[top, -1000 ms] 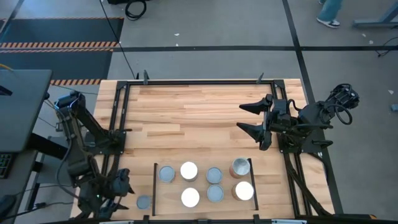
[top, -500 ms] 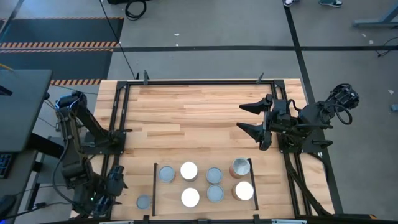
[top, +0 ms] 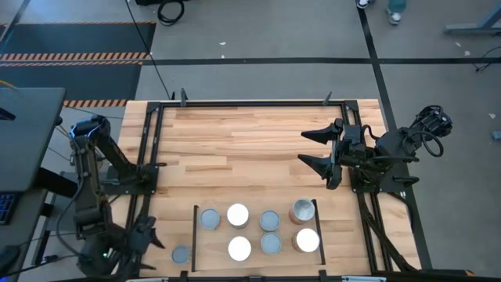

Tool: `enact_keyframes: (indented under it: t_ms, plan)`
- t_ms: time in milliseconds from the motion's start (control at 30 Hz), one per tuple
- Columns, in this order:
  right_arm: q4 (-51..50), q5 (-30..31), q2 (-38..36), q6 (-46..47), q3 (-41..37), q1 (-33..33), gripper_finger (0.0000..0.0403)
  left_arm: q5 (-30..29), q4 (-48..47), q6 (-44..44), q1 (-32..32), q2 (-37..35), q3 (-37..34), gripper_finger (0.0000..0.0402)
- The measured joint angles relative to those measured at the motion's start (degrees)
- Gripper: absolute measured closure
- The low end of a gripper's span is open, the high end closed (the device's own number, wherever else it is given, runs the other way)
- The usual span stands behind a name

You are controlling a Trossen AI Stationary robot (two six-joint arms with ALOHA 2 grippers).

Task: Pick and place cans onto a shelf
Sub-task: Put the small canned carrots on the shelf

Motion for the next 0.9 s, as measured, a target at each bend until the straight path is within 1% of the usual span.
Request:
enact_keyframes:
  t_ms: [67, 133, 233, 300, 367, 433, 467, 600, 667, 767, 900]
  plan:
    - [0.02, 0.01, 0.0, 0.02, 0.0, -0.01, 0.0055, 0.32, 1.43, -3.57, -1.08, 0.04, 0.0, 0.0108]
    - [0.0, 0.01, 0.0, 0.0, 0.0, 0.0, 0.0055, 0.33, 3.53, -3.63, -0.98, 0.04, 0.0, 0.0108]
    - [0.0, -0.01, 0.0, 0.02, 0.0, 0.0, 0.0055, 2.68, 4.62, -3.25, -0.39, 0.0, 0.0, 0.0108]
    - [0.02, -0.01, 0.0, 0.02, 0.0, 0.0, 0.0055, 2.54, 4.57, -5.87, -0.61, -0.02, 0.0, 0.0108]
    - [0.02, 0.0, 0.0, 0.01, 0.0, -0.02, 0.0055, 5.36, 2.54, -7.64, -1.19, -0.43, 0.04, 0.0108]
    - [0.0, -0.01, 0.0, 0.02, 0.0, 0.0, 0.0055, 6.68, -1.76, -6.22, -3.2, -1.54, 0.04, 0.0108]
    - [0.01, 0.01, 0.0, 0.0, 0.0, -0.02, 0.0055, 5.75, -4.08, -5.74, -4.81, -2.15, 0.04, 0.0108]
    - [0.0, -0.01, 0.0, 0.02, 0.0, -0.02, 0.0055, -2.07, -14.28, -12.78, -11.33, -3.47, 0.07, 0.0108]
    - [0.06, 0.01, -0.02, 0.02, 0.0, -0.02, 0.0055, -4.12, -17.32, -13.7, -14.06, -3.1, 0.06, 0.0108]
    - [0.46, -0.01, -0.02, 0.02, 0.0, 0.0, 0.0055, -4.45, -18.97, -12.07, -16.27, -2.94, 0.04, 0.0108]
    - [0.48, -0.01, -0.02, 0.02, 0.0, 0.0, 0.0055, -3.78, -17.91, -6.19, -17.04, -2.67, 0.04, 0.0108]
